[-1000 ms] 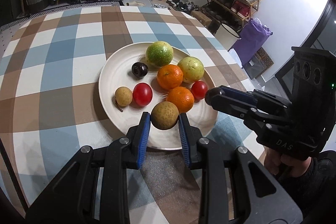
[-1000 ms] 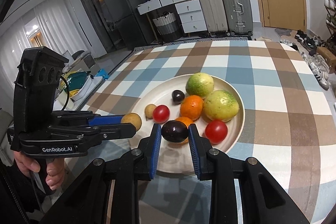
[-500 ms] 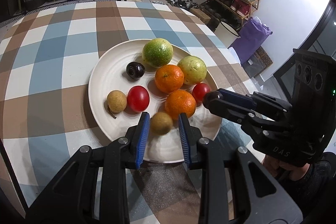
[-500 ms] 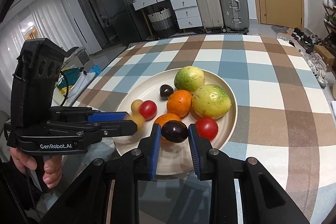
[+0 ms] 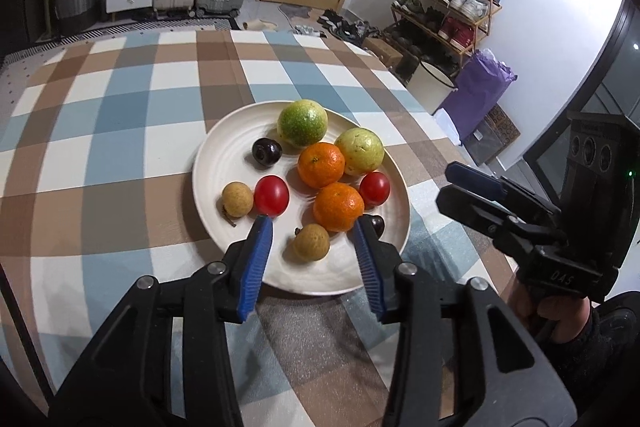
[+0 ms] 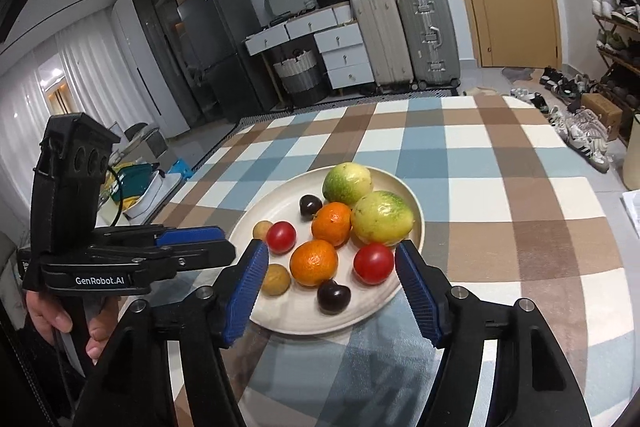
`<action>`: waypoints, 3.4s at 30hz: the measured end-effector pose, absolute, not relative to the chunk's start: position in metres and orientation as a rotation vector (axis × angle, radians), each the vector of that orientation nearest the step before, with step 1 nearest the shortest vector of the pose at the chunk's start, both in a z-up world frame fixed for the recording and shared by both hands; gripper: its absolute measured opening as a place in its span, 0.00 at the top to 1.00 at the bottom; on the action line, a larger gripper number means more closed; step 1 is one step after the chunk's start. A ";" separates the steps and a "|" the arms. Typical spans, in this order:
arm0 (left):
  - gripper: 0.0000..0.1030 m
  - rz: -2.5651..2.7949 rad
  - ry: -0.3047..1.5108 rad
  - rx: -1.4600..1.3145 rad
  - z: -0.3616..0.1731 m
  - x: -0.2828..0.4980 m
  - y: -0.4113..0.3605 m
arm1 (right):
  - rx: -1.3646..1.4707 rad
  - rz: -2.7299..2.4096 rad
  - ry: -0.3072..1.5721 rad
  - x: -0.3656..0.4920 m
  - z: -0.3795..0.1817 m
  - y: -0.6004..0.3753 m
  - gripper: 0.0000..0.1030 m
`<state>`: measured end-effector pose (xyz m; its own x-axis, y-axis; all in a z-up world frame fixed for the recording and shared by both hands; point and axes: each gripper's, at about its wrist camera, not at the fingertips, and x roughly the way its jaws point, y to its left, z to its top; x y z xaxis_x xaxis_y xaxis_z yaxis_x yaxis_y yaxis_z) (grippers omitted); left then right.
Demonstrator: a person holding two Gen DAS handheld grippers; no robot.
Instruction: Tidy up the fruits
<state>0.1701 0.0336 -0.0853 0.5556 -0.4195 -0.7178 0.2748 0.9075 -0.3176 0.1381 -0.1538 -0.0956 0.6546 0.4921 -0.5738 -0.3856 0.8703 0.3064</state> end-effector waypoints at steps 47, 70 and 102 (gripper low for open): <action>0.01 0.034 0.438 -0.024 -0.090 0.055 0.059 | 0.094 0.325 0.472 0.056 -0.103 -0.162 0.02; 0.01 0.038 0.320 0.000 -0.085 0.037 0.056 | 0.030 0.314 0.377 0.040 -0.097 -0.153 0.00; 0.01 0.042 0.334 0.014 -0.086 0.036 0.052 | 0.037 0.308 0.387 0.039 -0.098 -0.154 0.00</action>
<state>0.0362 0.0523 -0.0865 0.9438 0.0440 -0.3275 -0.0394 0.9990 0.0208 0.0393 -0.1540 -0.0983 0.8802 0.3028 -0.3655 -0.2888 0.9528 0.0938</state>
